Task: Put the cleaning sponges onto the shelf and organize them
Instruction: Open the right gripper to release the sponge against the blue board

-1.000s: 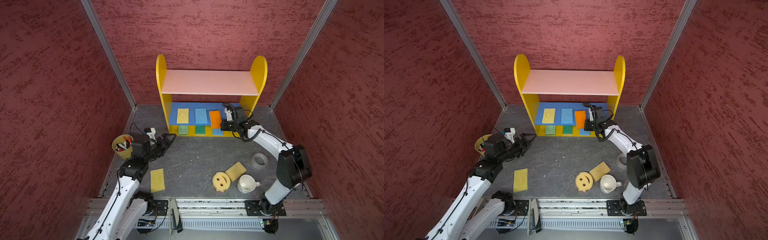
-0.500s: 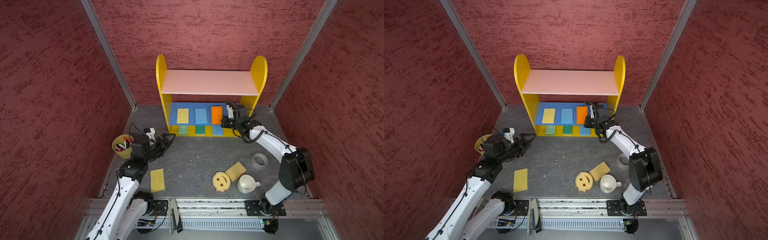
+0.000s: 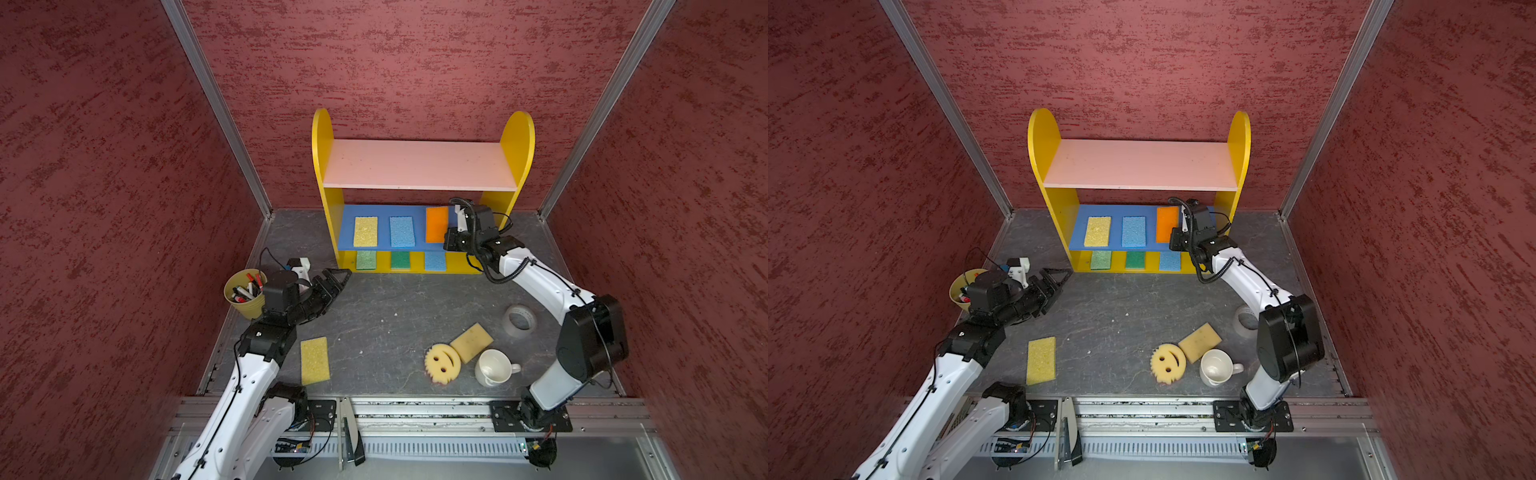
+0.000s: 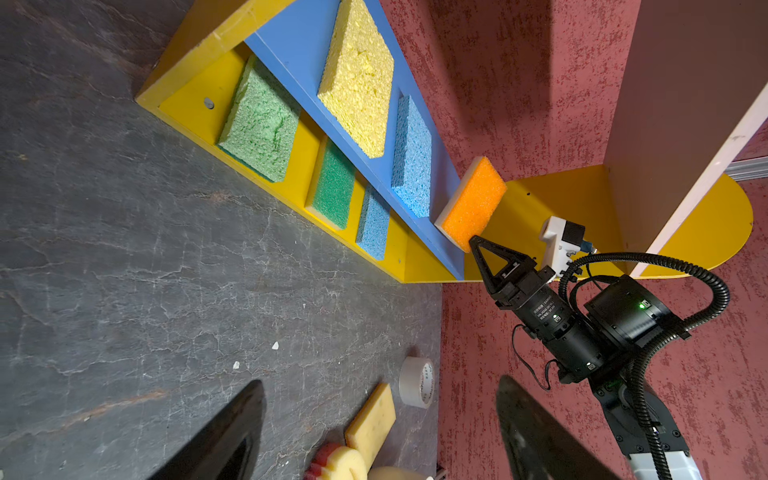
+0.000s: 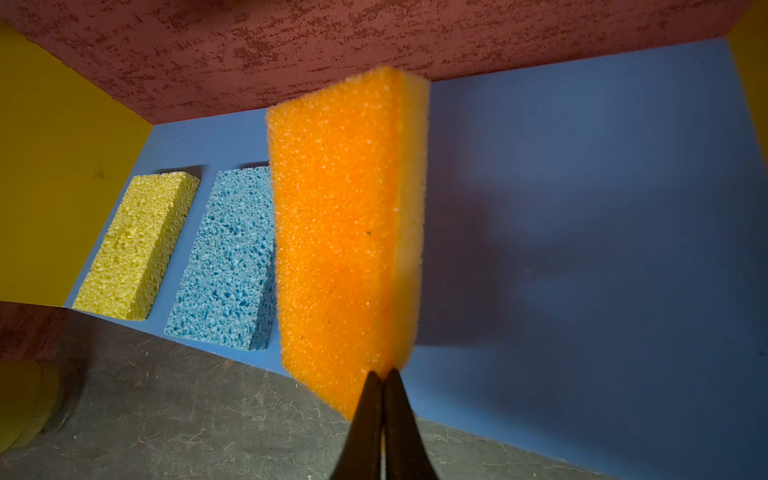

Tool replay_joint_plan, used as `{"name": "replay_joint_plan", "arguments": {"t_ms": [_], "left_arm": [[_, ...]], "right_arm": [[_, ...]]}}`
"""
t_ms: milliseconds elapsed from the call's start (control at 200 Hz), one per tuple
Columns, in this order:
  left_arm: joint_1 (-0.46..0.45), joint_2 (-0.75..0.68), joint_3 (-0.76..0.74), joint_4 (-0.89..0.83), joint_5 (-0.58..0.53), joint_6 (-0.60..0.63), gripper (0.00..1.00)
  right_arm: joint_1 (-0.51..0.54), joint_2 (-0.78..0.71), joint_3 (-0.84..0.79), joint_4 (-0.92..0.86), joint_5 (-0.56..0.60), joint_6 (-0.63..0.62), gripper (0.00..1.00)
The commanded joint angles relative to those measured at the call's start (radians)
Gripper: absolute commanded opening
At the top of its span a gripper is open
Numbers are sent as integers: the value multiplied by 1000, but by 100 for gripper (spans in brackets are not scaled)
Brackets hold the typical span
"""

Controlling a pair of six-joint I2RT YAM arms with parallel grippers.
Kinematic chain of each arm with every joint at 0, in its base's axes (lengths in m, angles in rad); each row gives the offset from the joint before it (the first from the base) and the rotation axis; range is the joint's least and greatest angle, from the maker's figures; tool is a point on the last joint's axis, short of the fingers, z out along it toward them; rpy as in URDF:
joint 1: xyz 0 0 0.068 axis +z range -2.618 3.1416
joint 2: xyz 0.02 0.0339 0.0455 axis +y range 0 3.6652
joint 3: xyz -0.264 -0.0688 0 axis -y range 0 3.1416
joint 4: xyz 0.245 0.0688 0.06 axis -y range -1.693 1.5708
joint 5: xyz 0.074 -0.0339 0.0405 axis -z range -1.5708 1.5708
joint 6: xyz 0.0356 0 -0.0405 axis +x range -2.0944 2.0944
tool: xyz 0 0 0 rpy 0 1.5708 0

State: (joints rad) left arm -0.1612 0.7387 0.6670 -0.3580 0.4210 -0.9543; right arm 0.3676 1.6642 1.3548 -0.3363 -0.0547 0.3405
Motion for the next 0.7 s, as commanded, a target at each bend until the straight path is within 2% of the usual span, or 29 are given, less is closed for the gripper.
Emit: {"name": "replay_joint_plan", "arguments": {"t_ms": [0, 546, 696], "left_arm": [[9, -3, -6, 14, 11, 2, 87], [11, 5, -10, 19, 12, 2, 87], [11, 8, -9, 26, 13, 1, 87]], "right_arm": [[-5, 29, 32, -26, 48, -17, 11], [-4, 58, 47, -43, 120, -44, 12], [-5, 56, 58, -49, 131, -53, 17]]}}
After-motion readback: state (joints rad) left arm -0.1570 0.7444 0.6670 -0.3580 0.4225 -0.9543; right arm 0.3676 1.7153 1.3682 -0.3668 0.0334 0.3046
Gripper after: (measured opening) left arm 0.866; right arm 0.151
